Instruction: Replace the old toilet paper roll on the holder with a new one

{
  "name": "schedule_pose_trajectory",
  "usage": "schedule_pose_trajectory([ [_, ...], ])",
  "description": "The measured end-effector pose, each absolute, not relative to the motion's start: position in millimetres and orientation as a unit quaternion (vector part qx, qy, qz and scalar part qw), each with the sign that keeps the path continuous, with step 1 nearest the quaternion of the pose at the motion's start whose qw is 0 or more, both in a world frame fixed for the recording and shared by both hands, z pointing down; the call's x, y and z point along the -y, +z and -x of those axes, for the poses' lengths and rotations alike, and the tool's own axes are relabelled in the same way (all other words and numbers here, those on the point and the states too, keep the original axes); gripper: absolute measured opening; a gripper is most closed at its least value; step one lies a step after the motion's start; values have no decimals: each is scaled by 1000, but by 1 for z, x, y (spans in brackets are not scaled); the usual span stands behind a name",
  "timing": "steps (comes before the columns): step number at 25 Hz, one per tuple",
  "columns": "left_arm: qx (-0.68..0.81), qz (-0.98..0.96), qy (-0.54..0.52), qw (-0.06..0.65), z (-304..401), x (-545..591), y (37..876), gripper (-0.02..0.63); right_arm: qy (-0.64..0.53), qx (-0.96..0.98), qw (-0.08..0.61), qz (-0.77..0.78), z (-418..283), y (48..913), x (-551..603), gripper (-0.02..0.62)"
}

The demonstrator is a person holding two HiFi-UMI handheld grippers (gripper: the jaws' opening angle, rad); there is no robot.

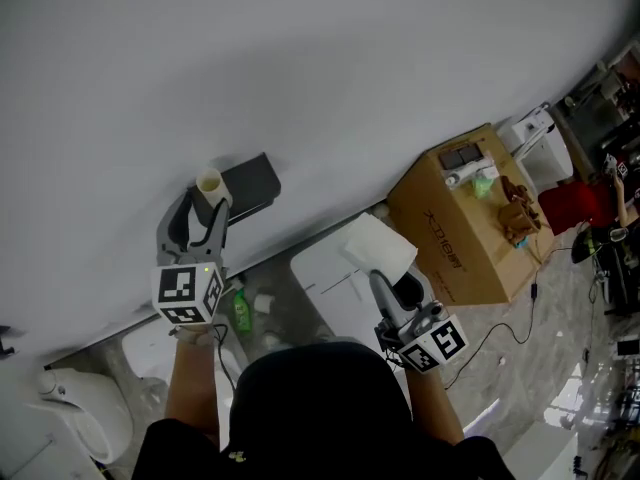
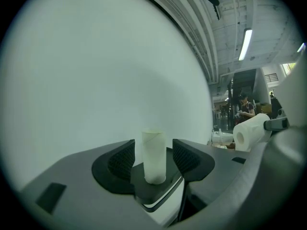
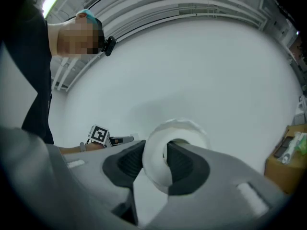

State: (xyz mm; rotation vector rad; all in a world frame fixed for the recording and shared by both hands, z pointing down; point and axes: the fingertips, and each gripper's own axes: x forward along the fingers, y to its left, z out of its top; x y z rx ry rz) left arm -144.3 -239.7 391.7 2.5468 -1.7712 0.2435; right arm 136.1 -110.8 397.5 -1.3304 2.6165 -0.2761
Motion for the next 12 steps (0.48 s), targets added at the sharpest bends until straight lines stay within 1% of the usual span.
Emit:
schedule_pose_trajectory([
  [5, 560, -823, 94, 18, 135, 258, 399, 242, -95, -865, 96, 483, -150, 401, 103, 132],
  [8, 554, -826, 101, 20, 131, 262, 403, 227, -95, -859, 95, 494, -155, 403, 98, 132],
  [9, 553, -827, 101, 20, 130, 262, 403, 221, -95, -857, 95, 497, -156, 403, 97, 132],
  [11, 553, -827, 100, 20, 130, 262, 403, 186, -95, -856, 95, 500, -157, 403, 95, 132],
  [12, 554, -827, 99, 20, 130, 261, 402, 184, -96, -855, 96, 501, -157, 403, 95, 132],
])
